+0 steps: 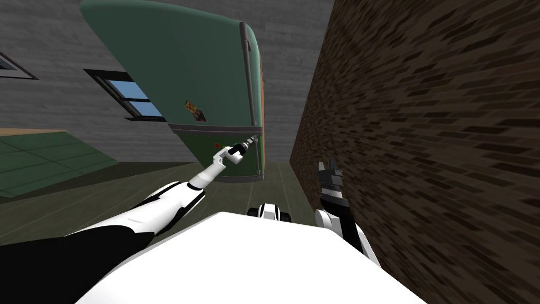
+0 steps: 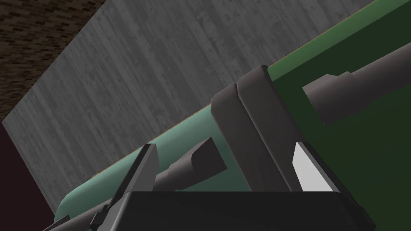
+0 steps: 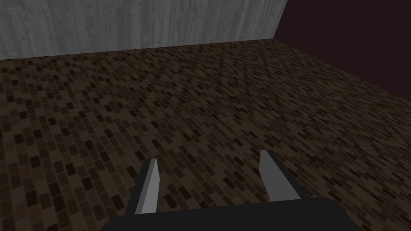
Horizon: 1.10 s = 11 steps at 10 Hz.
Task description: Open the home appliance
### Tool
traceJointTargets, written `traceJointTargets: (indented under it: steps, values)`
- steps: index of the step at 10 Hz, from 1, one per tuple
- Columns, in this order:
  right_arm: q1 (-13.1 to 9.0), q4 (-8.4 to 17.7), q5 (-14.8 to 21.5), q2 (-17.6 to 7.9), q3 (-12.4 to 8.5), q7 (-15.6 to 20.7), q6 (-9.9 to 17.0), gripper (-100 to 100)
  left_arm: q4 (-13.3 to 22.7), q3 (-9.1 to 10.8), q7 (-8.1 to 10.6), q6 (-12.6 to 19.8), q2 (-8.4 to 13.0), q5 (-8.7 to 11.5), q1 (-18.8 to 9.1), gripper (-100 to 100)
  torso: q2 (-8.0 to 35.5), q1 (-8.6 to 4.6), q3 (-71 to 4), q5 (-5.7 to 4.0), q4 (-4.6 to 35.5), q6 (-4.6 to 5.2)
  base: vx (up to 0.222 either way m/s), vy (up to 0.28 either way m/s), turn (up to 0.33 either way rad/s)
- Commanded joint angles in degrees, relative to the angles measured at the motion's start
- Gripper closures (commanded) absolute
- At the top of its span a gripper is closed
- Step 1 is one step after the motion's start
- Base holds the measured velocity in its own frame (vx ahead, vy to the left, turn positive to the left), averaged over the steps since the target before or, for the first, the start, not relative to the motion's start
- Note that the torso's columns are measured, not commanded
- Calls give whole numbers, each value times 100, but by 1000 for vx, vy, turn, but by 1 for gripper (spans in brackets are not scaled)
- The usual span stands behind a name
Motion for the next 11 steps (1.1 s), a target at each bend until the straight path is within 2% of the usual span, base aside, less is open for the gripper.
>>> traceJointTargets:
  steps: [1,2,3,4,5,7,8,10,11]
  values:
    - [0,0,0,0,0,0,0,0,324,-75,15,387,177,-11,-383,-100,-3,1,-1,1,-2,-1,30,-54,-49]
    - [0,0,0,0,0,0,0,0,505,-120,32,545,341,12,-586,-100,-8,-4,-5,-1,-2,0,45,-74,-87]
    - [0,0,0,0,0,0,0,0,523,-120,32,610,341,12,-658,-100,-12,-9,-7,-2,-5,1,34,-58,-36]
    - [1,0,0,0,0,0,0,0,714,-164,48,791,500,35,-888,-100,-6,-1,-4,-1,-3,-1,27,-62,-58]
    - [0,0,0,0,0,0,0,0,714,-164,48,825,500,35,-888,-100,-2,-1,-1,0,-1,0,26,-46,-27]
    - [0,0,0,0,0,0,0,0,1056,-245,79,1194,796,78,-1263,-100,-2,4,-1,1,0,0,31,-53,-65]
    - [0,0,0,0,0,0,0,0,1064,-245,79,1223,796,78,-1316,-100,-7,-3,-4,0,-3,1,26,-48,-25]
    - [0,0,0,0,0,0,0,0,1360,-317,105,1554,1057,115,-1690,-100,-1,-1,0,0,0,0,28,-55,-60]
    - [0,0,0,0,0,0,0,0,1360,-317,105,1569,1057,115,-1690,-100,-7,-4,-4,-1,-2,1,37,-40,-21]
